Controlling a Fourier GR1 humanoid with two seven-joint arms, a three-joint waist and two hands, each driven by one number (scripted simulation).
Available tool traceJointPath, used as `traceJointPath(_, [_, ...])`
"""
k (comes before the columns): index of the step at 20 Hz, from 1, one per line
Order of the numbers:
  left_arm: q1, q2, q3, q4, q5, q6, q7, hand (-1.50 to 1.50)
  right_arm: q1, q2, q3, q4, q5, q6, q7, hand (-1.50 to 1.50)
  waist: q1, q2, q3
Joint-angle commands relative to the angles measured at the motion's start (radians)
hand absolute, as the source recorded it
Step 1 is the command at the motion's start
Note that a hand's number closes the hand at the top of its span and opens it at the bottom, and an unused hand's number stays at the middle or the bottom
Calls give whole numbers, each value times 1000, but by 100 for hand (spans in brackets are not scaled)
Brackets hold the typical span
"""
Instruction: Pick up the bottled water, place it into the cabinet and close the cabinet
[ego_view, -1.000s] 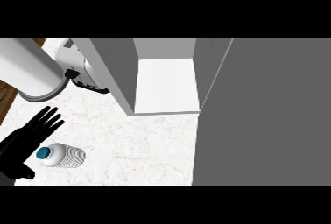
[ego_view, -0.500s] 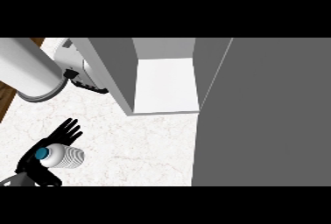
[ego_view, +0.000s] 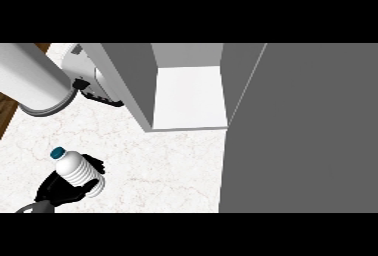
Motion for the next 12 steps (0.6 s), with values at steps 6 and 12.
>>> traceJointPath(6, [11, -18, -94, -5, -177, 144, -366, 150, 32, -27, 4, -75, 17, -19, -2, -150, 3, 2, -1])
traceJointPath(12, [47, -214, -95, -79, -243, 654, -488, 150, 39, -46, 1, -102, 22, -37, 14, -150, 24, -4, 4])
